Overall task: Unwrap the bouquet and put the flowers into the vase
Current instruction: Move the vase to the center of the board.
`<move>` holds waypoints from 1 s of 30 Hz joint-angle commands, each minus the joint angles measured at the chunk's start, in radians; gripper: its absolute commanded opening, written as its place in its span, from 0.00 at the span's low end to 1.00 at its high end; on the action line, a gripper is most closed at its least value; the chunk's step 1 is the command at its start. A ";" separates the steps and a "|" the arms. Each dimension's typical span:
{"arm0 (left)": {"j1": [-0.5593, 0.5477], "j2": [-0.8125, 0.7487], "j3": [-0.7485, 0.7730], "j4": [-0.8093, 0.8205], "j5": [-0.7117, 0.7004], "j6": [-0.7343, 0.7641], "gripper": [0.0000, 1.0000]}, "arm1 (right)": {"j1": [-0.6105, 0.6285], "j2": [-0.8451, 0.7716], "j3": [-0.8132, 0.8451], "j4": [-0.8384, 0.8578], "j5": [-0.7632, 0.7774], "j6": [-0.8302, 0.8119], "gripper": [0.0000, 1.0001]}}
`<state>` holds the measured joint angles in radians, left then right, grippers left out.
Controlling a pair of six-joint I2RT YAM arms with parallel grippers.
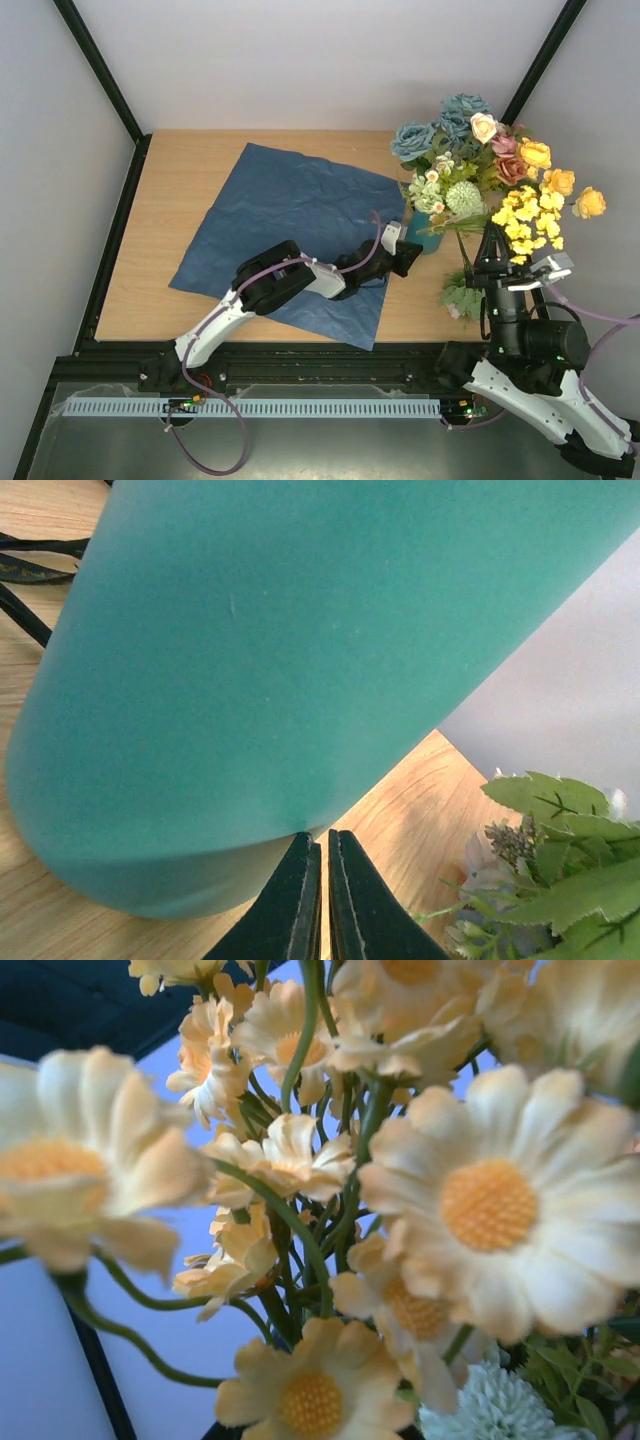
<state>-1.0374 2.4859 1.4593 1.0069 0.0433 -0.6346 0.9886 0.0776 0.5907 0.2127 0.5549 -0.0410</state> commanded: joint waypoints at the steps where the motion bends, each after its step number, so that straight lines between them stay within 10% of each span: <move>1: 0.026 0.031 0.043 -0.002 -0.044 0.025 0.05 | 0.003 -0.016 -0.046 -0.005 0.063 -0.057 0.01; 16: 0.060 -0.266 -0.237 0.012 -0.003 0.027 0.08 | -0.003 0.219 -0.343 0.750 0.461 -0.647 0.01; 30: 0.107 -0.659 -0.521 -0.075 0.074 -0.026 0.20 | -0.073 0.168 -0.281 0.785 0.375 -0.760 0.01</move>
<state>-0.9348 1.8812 0.9783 0.9573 0.0864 -0.6571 0.9398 0.2691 0.2558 0.9077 0.9627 -0.7372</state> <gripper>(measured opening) 0.196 0.018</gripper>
